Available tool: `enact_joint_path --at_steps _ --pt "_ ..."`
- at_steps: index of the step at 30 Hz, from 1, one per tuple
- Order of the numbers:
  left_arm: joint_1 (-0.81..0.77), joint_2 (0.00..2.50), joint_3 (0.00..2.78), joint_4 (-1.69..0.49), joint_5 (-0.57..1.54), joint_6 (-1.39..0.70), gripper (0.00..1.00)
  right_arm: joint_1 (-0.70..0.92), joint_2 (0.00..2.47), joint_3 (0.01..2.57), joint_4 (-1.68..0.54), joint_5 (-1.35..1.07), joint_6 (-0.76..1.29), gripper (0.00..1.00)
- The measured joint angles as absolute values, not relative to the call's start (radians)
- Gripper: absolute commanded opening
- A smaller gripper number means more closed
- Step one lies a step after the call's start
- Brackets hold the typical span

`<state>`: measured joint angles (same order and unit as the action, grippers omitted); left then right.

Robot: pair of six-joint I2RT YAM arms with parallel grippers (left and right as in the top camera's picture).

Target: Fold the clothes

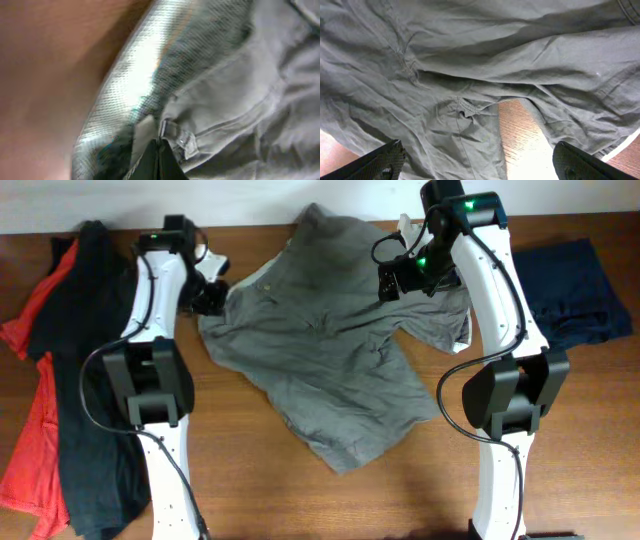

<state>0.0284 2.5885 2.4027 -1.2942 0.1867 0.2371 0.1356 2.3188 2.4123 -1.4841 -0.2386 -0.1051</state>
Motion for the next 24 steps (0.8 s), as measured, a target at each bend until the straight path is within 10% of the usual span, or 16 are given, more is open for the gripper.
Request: enact_joint_path --at_steps 7,11,13,24 --pt "0.217 2.590 2.403 -1.338 0.235 -0.092 0.01 0.136 2.319 2.412 -1.484 -0.239 -0.105 0.99" --pt "0.291 2.590 2.403 -1.313 0.241 -0.129 0.68 0.136 2.319 2.412 -1.484 -0.239 -0.101 1.00" --pt "0.292 2.590 2.403 -1.309 0.251 -0.121 0.83 0.136 2.319 2.412 -1.491 -0.239 -0.091 0.95" --pt "0.170 2.590 2.623 -1.406 0.252 -0.072 0.99 0.136 2.315 2.412 -1.693 -0.247 -0.053 0.77"
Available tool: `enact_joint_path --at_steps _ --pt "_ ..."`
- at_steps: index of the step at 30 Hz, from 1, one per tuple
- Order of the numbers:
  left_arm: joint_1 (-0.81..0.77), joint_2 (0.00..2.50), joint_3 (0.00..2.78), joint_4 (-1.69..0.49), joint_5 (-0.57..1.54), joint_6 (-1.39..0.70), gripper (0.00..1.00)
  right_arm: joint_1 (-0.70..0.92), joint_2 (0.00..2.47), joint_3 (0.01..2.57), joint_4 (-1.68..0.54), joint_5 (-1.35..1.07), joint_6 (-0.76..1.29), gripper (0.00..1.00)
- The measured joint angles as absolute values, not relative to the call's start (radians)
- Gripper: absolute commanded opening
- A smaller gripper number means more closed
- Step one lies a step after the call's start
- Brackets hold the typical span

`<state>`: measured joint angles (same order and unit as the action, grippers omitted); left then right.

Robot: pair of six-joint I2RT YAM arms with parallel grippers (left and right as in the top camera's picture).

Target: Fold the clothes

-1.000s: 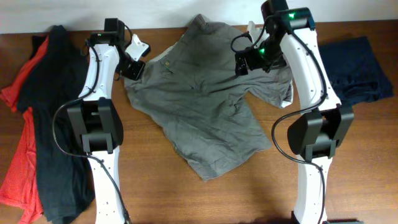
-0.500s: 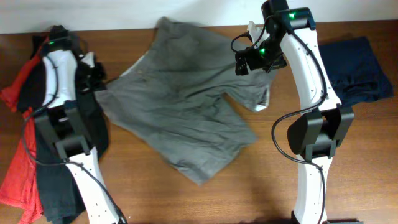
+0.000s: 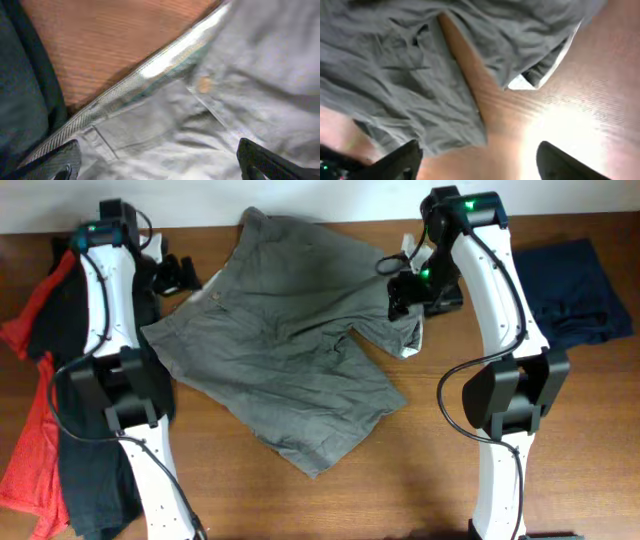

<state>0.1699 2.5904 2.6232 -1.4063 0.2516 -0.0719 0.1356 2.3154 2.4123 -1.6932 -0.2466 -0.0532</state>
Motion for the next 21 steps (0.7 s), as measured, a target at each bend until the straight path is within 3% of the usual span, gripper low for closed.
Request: enact_joint_path --at_steps 8,12,16,21 --pt "0.131 2.492 2.778 -1.509 0.193 0.018 0.99 0.156 2.140 2.412 -1.693 -0.183 0.017 0.78" --pt "0.095 2.442 2.782 -1.511 0.190 0.114 0.99 0.179 1.985 2.375 -1.691 -0.123 0.084 0.83" --pt "0.045 2.433 2.788 -1.525 0.210 0.249 0.99 0.200 1.887 2.157 -1.688 -0.099 0.114 0.84" --pt "0.002 2.433 2.788 -1.526 0.224 0.327 0.99 0.203 1.919 1.764 -1.451 -0.099 0.123 0.84"
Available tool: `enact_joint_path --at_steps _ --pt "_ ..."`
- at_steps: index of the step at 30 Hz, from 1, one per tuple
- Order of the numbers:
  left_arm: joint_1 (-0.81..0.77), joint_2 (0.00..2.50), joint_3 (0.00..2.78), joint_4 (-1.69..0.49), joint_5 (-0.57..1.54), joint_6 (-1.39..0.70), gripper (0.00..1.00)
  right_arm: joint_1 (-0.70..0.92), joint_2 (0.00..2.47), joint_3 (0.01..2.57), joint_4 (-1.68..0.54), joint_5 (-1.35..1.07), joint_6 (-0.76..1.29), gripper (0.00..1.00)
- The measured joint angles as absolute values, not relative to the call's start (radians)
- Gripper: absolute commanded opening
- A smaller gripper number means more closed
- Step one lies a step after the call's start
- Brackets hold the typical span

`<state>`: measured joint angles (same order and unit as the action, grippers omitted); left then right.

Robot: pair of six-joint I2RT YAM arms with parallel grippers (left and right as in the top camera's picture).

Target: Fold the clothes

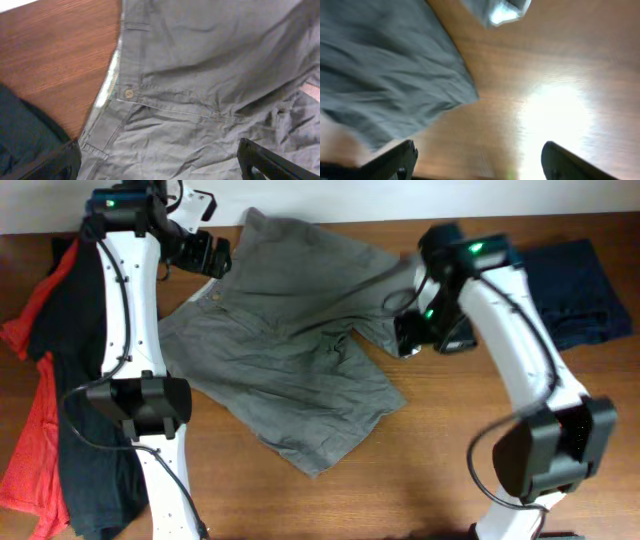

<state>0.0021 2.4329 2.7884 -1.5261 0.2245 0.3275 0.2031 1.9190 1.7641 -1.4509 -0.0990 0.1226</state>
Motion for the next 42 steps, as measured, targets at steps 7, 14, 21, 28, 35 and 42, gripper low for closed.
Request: enact_joint_path --at_steps 7,14,21,28,35,42 --pt "-0.002 2.433 2.788 -1.523 0.228 0.354 0.99 0.203 1.941 1.428 -1.110 -0.198 0.059 0.75" --pt "-0.003 2.433 2.788 -1.523 0.228 0.357 0.99 0.203 1.940 1.225 -0.862 -0.284 0.041 0.63" --pt "-0.003 2.433 2.788 -1.523 0.228 0.360 0.99 0.203 1.924 1.172 -0.792 -0.331 0.029 0.04" --pt "-0.004 2.433 2.788 -1.523 0.228 0.360 0.99 0.120 1.924 1.168 -0.689 -0.325 0.021 0.04" --pt "-0.006 2.433 2.788 -1.522 0.228 0.360 0.99 -0.120 1.924 1.164 -0.447 -0.303 -0.009 0.04" --pt "-0.007 2.433 2.788 -1.522 0.228 0.360 0.99 -0.150 1.926 1.199 -0.393 -0.309 -0.088 0.61"
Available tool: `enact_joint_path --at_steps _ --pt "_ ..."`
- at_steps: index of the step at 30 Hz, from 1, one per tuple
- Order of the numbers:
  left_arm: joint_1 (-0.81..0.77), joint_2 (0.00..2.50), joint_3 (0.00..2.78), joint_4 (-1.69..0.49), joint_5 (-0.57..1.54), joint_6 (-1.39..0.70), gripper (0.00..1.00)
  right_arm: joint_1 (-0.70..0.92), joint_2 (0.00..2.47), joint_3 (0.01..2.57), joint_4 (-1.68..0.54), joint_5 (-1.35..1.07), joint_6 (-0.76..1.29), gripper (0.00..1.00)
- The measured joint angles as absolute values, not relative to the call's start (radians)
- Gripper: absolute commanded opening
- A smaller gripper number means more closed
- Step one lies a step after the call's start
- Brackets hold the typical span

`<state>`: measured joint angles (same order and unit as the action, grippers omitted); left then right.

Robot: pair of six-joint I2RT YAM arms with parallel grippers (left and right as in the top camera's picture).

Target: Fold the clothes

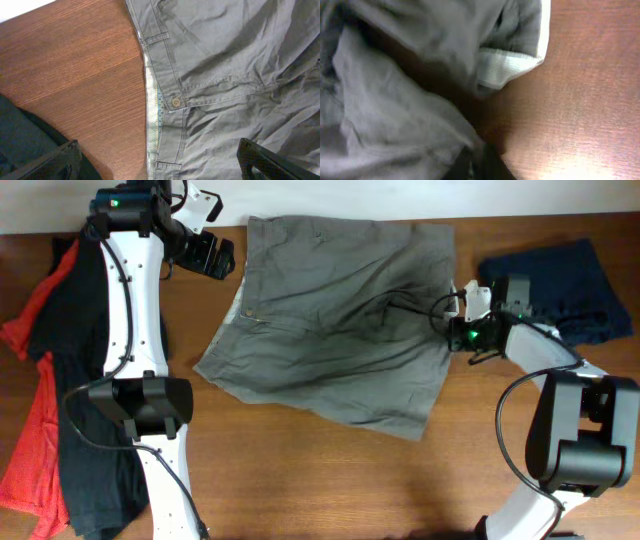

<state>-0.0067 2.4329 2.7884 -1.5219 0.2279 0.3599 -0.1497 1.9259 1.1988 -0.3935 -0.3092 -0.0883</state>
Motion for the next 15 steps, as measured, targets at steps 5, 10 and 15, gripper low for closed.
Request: enact_joint_path --at_steps 5,10,15 --pt "-0.007 2.433 2.788 -1.544 0.183 0.360 0.99 -0.154 1.935 1.475 -0.770 -0.314 -0.109 0.90" --pt "-0.007 2.431 2.788 -1.580 0.130 0.360 0.99 -0.152 1.933 1.813 -1.153 -0.316 -0.110 0.90" --pt "-0.008 2.367 2.788 -1.618 0.080 0.332 0.99 -0.138 1.899 1.959 -1.347 -0.316 -0.104 0.91"
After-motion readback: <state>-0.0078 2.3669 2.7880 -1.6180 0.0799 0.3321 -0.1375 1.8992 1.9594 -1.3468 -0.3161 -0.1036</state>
